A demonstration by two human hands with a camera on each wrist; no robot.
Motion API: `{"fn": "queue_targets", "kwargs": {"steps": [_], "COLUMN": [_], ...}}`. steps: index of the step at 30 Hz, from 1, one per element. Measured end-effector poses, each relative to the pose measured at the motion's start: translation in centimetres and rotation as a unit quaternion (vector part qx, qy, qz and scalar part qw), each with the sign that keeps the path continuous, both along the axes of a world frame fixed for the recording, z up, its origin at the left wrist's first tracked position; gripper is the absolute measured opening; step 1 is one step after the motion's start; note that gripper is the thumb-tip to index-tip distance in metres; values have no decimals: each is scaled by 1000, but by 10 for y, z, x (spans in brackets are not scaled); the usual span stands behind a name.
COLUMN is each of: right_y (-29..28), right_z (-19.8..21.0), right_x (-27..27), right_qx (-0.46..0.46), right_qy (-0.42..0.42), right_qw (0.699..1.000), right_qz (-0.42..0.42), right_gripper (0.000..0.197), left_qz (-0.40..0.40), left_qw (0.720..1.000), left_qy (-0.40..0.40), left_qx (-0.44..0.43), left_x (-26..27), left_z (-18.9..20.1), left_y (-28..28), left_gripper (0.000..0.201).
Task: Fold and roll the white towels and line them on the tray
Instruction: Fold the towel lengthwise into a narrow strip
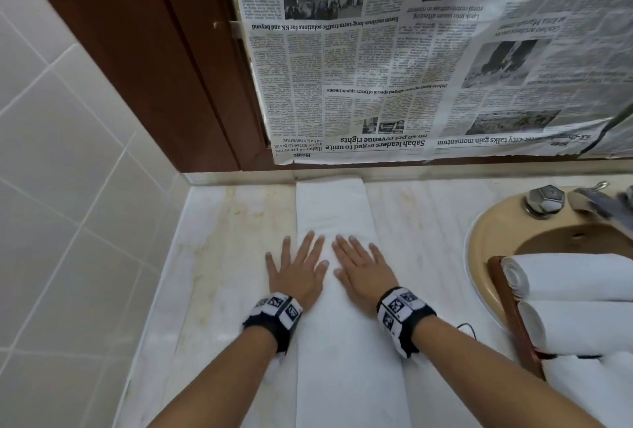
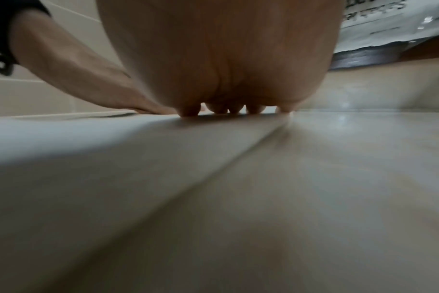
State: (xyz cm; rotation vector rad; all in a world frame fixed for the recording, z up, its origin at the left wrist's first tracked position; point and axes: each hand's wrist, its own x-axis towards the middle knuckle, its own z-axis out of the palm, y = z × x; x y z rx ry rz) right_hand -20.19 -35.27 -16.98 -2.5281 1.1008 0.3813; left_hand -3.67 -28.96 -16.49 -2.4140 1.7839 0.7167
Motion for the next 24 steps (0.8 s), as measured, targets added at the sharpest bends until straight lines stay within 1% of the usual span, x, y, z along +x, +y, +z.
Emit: {"fn": "queue_targets", "kwargs": {"steps": [1,3,5,6,7,8,10,11,12,14,16,18,20,21,23,24], "right_y": [-9,-23,-27,-26,-23,-19,-15,-16,-20,-34,-52,-57,-41,-23,27,55], "right_z": [2,4,5,6,6,8,10,8,6,1,1,5,10,11,11,10], "right_x": [-3,-11,-19,-20,-18,-13,4,11,16,18,11,-3,-21,-30,-49,-59], "right_qx": [-2,-4,2,-7,-22,-33,-21,-10,0,-11,-13,-5,10,10,-26,-47], "right_qy": [3,2,-7,-12,-21,-32,-43,-38,-29,-18,-14,-8,-11,-14,-28,-43], "right_qw": [1000,998,992,991,993,995,998,999,999,999,995,988,986,989,996,996], "right_qz": [-11,-68,-125,-131,-118,-92,-38,-23,-21,-44,-98,-153,-163,-144,-82,-57], "right_gripper": [83,67,62,62,62,64,72,69,64,60,61,61,63,66,76,74], "left_qz": [7,34,78,91,88,63,-7,-22,-19,9,31,56,80,79,52,36], "left_qw": [1000,999,997,995,996,997,999,999,1000,1000,999,998,995,995,997,997], "left_qy": [0,6,18,25,29,29,13,10,13,15,20,31,52,60,64,66], "left_qx": [5,14,10,0,-13,-27,-34,-27,-20,-7,10,15,-2,-7,-8,-6], "left_x": [8,24,35,37,35,29,13,9,7,15,30,40,41,37,20,8], "left_z": [1,2,2,4,5,6,4,3,2,0,2,7,15,19,22,24], "left_y": [-6,-15,-19,-20,-20,-20,-24,-29,-35,-48,-57,-53,-34,-18,22,45], "left_gripper": [55,56,58,59,59,58,56,55,54,55,57,59,60,60,61,61]}}
